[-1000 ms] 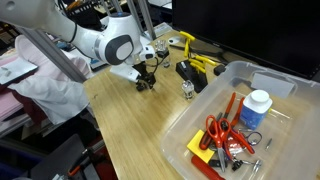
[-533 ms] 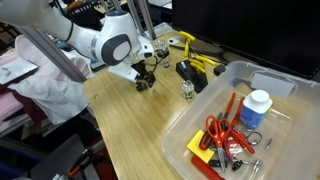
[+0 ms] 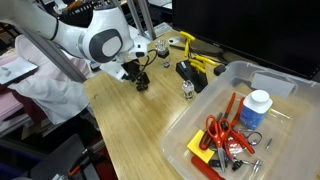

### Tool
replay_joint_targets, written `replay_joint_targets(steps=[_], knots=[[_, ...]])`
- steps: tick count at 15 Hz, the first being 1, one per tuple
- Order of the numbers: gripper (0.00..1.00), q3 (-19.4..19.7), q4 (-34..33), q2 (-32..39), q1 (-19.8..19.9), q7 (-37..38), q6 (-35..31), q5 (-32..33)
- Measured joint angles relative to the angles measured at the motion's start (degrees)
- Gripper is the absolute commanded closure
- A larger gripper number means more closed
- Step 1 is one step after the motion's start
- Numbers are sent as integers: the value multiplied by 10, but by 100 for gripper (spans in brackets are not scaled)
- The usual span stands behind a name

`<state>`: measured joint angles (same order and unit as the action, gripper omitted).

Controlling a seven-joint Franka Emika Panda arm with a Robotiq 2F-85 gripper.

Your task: Put the black object on the table in the storage bin

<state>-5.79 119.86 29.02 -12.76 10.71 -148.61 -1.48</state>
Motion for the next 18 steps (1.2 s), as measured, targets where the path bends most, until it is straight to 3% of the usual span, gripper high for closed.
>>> replay_joint_targets(steps=[8, 18], knots=[[0, 3, -3, 6, -1, 32, -9, -13], [0, 25, -27, 45, -22, 165, -32, -20]])
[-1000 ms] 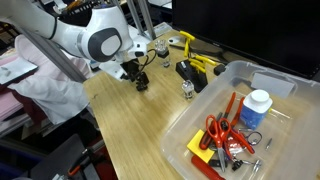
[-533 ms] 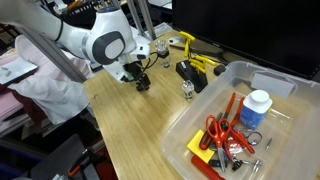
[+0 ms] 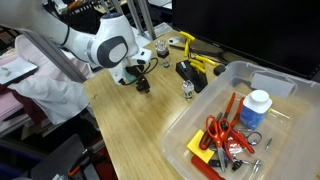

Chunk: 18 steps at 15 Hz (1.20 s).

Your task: Put the black object on the table in the storage bin

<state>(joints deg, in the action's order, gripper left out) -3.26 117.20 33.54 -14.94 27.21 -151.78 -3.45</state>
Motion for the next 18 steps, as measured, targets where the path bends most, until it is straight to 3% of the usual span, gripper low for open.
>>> replay_joint_targets(steps=[6, 15, 17, 18], knots=[[0, 21, -2, 0, -41, 65, 0, 1], [1, 53, -5, 10, -54, 103, 0, 16], [26, 53, -11, 21, -54, 103, 0, 15], [31, 53, -15, 26, -55, 103, 0, 15]])
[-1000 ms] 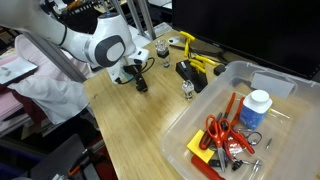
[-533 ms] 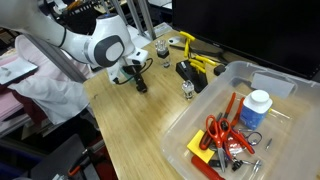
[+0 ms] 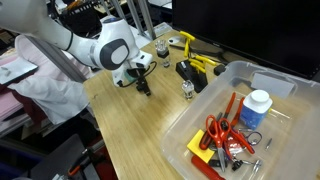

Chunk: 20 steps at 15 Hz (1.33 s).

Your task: Put the black object on the table in the storage bin

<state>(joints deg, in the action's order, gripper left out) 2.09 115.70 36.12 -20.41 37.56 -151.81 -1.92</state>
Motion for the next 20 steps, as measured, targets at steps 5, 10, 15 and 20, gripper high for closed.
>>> replay_joint_targets(steps=[5, 10, 15, 20], knots=[[68, -5, -9, -3, -3, 0, 1, -2], [92, -5, -14, -4, -1, 0, 1, -5], [92, -4, -14, -5, 0, 1, -2, -8], [92, -4, 12, -63, -5, 8, -16, -6]])
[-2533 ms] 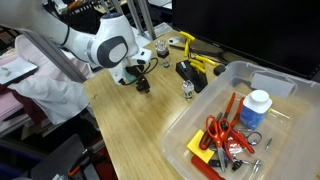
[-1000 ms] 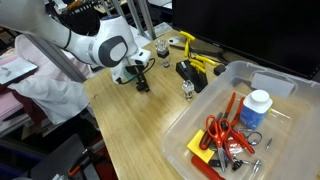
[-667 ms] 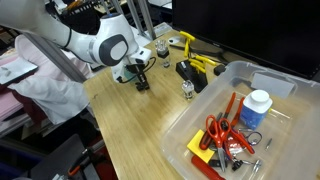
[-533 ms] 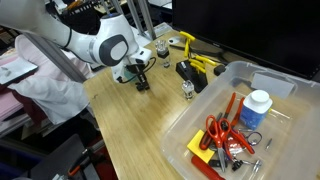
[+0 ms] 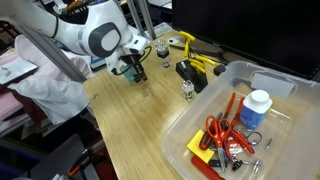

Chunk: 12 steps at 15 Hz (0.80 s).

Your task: Put the black object on the table in the storage bin

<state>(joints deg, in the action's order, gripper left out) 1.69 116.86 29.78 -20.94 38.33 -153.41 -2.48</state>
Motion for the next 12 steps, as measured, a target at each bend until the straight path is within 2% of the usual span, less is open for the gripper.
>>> replay_joint_targets(steps=[2, 4, 9, 12], knots=[[92, 4, 24, -42, -6, 14, -1, 17], [92, 20, 54, -85, -18, 50, 0, 61], [92, 67, 127, -170, -28, 196, 3, 248], [92, 86, 164, -219, -12, 310, 31, 377]])
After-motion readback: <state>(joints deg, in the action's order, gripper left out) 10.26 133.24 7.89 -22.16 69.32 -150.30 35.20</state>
